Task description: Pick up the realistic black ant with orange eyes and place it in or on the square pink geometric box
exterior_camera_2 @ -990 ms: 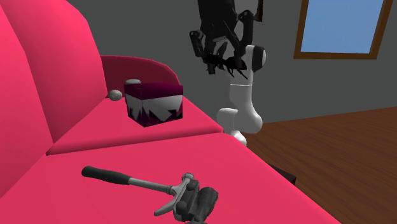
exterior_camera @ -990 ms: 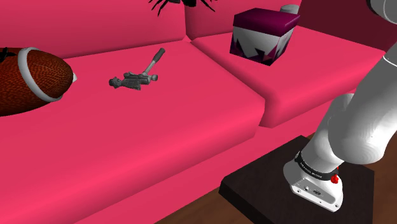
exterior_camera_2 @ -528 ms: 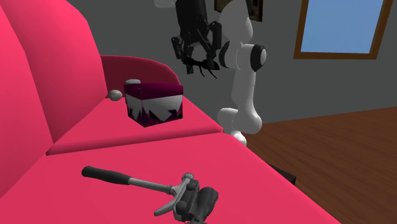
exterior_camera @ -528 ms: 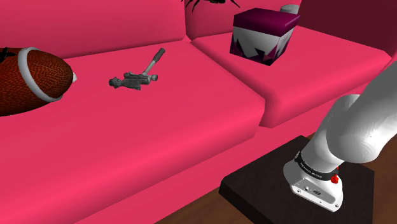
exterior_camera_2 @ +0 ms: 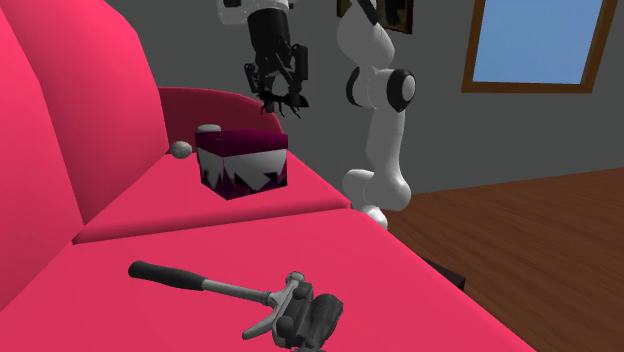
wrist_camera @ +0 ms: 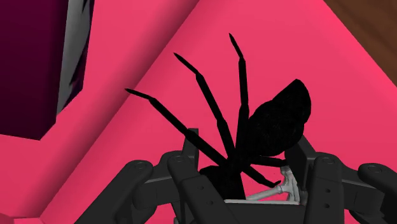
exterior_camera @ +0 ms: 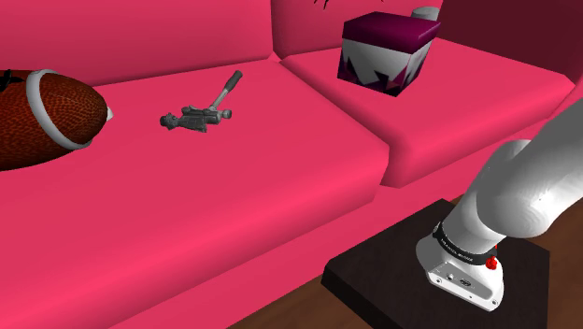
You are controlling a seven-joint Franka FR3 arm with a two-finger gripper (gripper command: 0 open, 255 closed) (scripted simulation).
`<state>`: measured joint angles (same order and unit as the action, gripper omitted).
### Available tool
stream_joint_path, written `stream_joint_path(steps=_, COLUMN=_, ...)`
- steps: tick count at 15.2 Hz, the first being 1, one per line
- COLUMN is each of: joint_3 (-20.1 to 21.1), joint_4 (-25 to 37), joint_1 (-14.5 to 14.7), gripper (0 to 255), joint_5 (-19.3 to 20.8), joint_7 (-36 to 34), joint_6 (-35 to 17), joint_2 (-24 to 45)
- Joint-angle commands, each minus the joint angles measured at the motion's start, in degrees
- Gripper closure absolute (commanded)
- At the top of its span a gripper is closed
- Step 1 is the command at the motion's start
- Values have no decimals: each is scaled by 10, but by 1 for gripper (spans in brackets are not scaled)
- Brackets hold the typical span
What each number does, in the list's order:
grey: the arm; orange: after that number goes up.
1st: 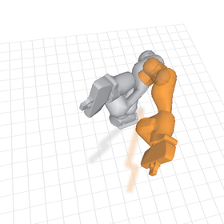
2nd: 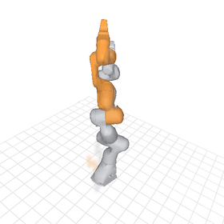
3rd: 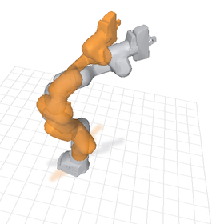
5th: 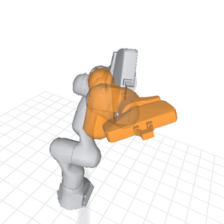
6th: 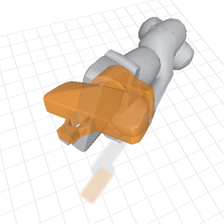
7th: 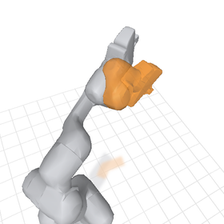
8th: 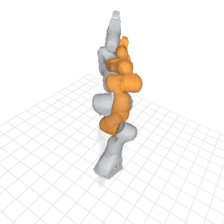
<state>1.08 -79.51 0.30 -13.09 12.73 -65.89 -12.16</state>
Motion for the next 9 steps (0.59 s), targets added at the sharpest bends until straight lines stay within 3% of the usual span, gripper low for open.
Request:
stream_joint_path(steps=1, joint_3=-20, joint_4=-10, joint_1=-11, gripper=255, joint_5=6, joint_7=34, joint_6=4, joint_2=-7)
stream_joint_path(steps=9, joint_3=-100, joint_4=16, joint_1=-55, gripper=255, joint_5=28, joint_7=162, joint_6=33, joint_2=14)
